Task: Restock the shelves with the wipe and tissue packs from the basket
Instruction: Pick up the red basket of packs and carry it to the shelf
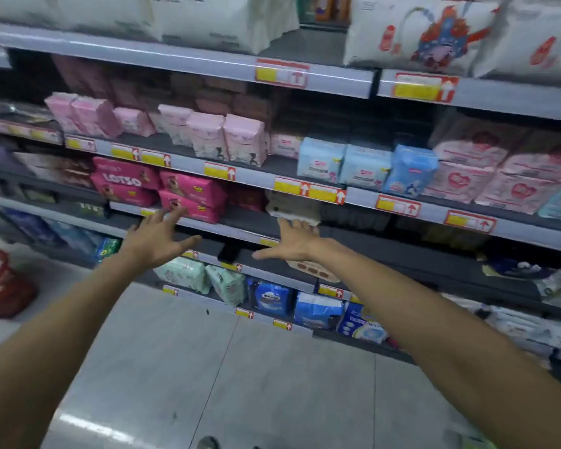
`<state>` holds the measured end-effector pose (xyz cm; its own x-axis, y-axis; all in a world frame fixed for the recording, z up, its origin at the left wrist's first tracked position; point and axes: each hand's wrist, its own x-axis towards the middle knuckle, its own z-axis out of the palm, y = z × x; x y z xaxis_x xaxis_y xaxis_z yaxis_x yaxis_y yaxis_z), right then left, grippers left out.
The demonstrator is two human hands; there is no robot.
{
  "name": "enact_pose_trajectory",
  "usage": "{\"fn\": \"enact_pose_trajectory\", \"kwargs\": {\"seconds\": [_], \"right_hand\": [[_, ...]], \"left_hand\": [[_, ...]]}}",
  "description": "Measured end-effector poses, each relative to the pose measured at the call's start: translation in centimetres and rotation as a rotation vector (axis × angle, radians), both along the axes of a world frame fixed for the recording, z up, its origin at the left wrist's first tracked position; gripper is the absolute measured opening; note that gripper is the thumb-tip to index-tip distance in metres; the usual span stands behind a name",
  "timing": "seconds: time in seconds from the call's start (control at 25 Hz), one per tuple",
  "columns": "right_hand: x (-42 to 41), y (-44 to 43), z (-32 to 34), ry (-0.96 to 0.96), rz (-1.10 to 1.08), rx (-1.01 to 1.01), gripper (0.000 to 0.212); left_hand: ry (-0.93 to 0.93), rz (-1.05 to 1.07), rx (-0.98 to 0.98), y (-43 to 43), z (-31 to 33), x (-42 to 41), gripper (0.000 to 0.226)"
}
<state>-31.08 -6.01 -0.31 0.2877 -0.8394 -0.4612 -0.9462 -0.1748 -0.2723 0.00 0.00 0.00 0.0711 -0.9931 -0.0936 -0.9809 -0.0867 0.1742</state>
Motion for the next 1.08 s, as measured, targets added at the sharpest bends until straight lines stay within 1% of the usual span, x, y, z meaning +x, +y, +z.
{"fn": "enact_pose_trajectory", "kwargs": {"seconds": [0.16, 0.28, 0.36, 0.48, 0.52, 0.6, 0.64, 0.72, 0.84, 0.88, 1.0, 1.08], "right_hand": [[13.6, -1.5, -0.4, 0.025, 0.21, 0.001, 0.132], [25.0, -2.2, -0.4, 0.018, 0.333, 0.012, 0.129], [31.8, -2.2, -0.1, 0.025, 0.417, -0.008, 0.126], [41.9, -1.9, 0.7, 0.055, 0.537, -0.078, 0.128], [44.9, -1.9, 0.9, 0.054, 0.56, -0.094, 0.128], [50.4, -2.0, 1.4, 0.048, 0.591, -0.124, 0.13], [52.9, -2.1, 1.6, 0.049, 0.605, -0.143, 0.131], [57.1, -2.5, 1.9, 0.048, 0.646, -0.178, 0.133], [62.5, -3.4, 2.6, 0.022, 0.701, -0.213, 0.134], [64.0, -3.9, 3.0, 0.012, 0.71, -0.216, 0.134], [68.1, -5.7, 4.1, -0.017, 0.734, -0.232, 0.135], [70.8, -7.4, 4.8, -0.039, 0.749, -0.225, 0.133]], "left_hand": [[0.027, 0.192, -0.007, 2.3, -0.9, 10.5, 0.104], [0.046, 0.321, -0.01, 4.5, -1.2, 18.9, 0.096], [0.043, 0.378, 0.013, 6.2, -1.1, 24.4, 0.098], [0.037, 0.452, 0.028, 8.7, -0.7, 33.5, 0.11], [0.032, 0.469, 0.032, 9.5, -0.6, 36.2, 0.11], [0.018, 0.529, 0.053, 11.0, -0.2, 41.0, 0.101], [0.0, 0.558, 0.061, 11.7, 0.1, 43.1, 0.096], [-0.011, 0.622, 0.071, 12.9, 0.5, 47.2, 0.095], [0.011, 0.712, 0.088, 14.1, 1.0, 52.3, 0.105], [0.005, 0.726, 0.095, 14.3, 1.2, 53.7, 0.105], [-0.05, 0.742, 0.104, 13.4, 1.8, 57.5, 0.097], [-0.058, 0.761, 0.099, 12.1, 2.8, 60.0, 0.097]]}}
